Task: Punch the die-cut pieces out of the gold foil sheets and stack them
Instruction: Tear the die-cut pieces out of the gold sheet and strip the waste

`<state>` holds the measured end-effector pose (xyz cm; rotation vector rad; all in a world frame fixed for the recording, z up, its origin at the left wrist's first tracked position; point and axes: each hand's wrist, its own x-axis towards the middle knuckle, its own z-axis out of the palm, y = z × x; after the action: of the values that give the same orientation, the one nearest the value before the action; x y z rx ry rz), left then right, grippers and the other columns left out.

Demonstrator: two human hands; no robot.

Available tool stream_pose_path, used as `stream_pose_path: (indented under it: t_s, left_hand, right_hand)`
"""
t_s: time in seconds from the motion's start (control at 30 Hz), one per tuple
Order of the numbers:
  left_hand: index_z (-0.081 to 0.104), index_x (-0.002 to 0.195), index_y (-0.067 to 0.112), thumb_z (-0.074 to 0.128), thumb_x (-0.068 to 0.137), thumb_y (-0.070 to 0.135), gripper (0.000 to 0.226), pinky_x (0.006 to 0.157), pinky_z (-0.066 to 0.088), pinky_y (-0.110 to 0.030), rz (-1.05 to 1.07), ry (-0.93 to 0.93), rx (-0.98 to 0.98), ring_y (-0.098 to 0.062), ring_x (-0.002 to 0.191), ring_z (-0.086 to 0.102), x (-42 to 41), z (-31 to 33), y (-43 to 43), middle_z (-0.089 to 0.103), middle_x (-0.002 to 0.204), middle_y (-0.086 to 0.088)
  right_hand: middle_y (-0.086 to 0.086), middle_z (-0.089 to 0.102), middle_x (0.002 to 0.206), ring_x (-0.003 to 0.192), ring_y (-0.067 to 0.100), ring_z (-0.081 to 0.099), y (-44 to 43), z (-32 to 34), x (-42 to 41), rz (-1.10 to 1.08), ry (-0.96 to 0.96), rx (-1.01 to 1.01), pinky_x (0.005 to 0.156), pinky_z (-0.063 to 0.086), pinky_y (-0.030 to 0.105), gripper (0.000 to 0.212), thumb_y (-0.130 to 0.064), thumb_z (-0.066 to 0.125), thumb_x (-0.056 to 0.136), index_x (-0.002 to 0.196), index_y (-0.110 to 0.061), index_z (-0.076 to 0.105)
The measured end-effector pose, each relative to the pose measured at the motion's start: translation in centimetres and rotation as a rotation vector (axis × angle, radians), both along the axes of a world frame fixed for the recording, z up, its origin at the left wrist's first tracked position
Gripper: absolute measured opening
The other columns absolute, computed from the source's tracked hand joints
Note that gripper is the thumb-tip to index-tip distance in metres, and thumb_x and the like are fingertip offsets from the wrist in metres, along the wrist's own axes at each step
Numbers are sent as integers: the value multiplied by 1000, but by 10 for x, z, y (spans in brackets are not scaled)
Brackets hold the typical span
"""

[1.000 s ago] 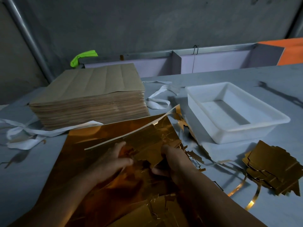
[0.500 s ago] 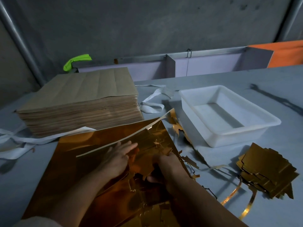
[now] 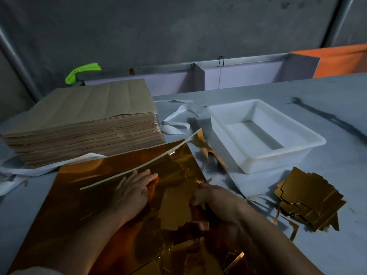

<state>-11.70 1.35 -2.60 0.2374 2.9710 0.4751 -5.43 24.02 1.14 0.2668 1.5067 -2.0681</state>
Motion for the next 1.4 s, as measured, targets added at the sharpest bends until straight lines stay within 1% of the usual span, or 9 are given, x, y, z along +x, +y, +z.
stream_pose_path:
  t_s: [0.13, 0.27, 0.47, 0.57, 0.67, 0.83, 0.97, 1.2, 1.4]
  left_hand:
    - [31, 147, 43, 41, 102, 14, 54, 121, 17, -42, 8, -86, 16, -15, 149, 11, -4, 17, 6, 19, 161, 12]
    - [34, 147, 39, 48, 98, 11, 59, 104, 39, -35, 72, -73, 64, -19, 142, 28, -4, 29, 13, 27, 157, 7]
    - [57, 126, 32, 50, 100, 32, 27, 83, 44, -25, 144, 79, 196, -12, 114, 54, 10, 41, 25, 57, 127, 3]
    - [67, 103, 28, 45, 93, 54, 35, 83, 52, -32, 141, -190, 623, -13, 91, 69, 27, 52, 34, 72, 103, -2]
    - [69, 108, 23, 52, 77, 64, 55, 88, 52, -42, 132, -560, 911, -24, 100, 70, 42, 61, 43, 74, 106, -8]
    - [75, 89, 25, 69, 70, 36, 23, 72, 54, -29, 26, -524, 846, -18, 92, 69, 51, 58, 67, 74, 95, -2]
    - [73, 99, 25, 64, 88, 26, 14, 65, 53, -23, 23, -445, 828, -8, 78, 70, 49, 54, 78, 74, 88, 4]
    - [71, 98, 20, 60, 93, 12, 15, 67, 51, -25, 177, -277, 778, -14, 82, 70, 38, 41, 64, 74, 90, -2]
    - [68, 98, 20, 58, 93, 6, 18, 69, 47, -28, 268, -169, 766, -19, 92, 66, 23, 39, 43, 69, 98, -5]
  right_hand:
    - [5, 68, 68, 55, 18, 66, 5, 13, 22, 209, 45, -65, 42, 46, 22, 29, 2, 58, 79, 106, -5, 58]
    - [12, 73, 99, 67, 27, 70, 10, 13, 34, 156, 35, -10, 63, 59, 40, 61, 5, 69, 75, 129, -20, 54]
    - [7, 77, 92, 49, 19, 58, 26, 13, 44, 65, 137, 123, 38, 45, 23, 86, 3, 73, 81, 147, -34, 32]
    - [5, 76, 87, 57, 20, 67, 28, 14, 47, -50, 218, 171, 43, 47, 24, 71, 0, 73, 82, 131, -43, 42]
    - [4, 75, 89, 66, 19, 73, 33, 13, 45, -152, 263, 229, 49, 50, 27, 68, -4, 72, 84, 122, -50, 39]
    - [8, 73, 99, 82, 25, 74, 43, 7, 43, -234, 256, 260, 71, 61, 49, 68, -6, 68, 89, 141, -36, 38]
    - [6, 72, 91, 71, 23, 73, 67, 7, 42, -437, 249, 296, 48, 52, 26, 70, -4, 63, 92, 146, -35, 32]
    - [4, 62, 83, 69, 24, 68, 146, 6, 39, -852, 192, 560, 66, 62, 48, 73, -7, 69, 89, 150, -28, 32]
    - [10, 63, 87, 73, 30, 66, 184, 0, 32, -885, 86, 913, 69, 59, 47, 80, -11, 69, 84, 151, -23, 28]
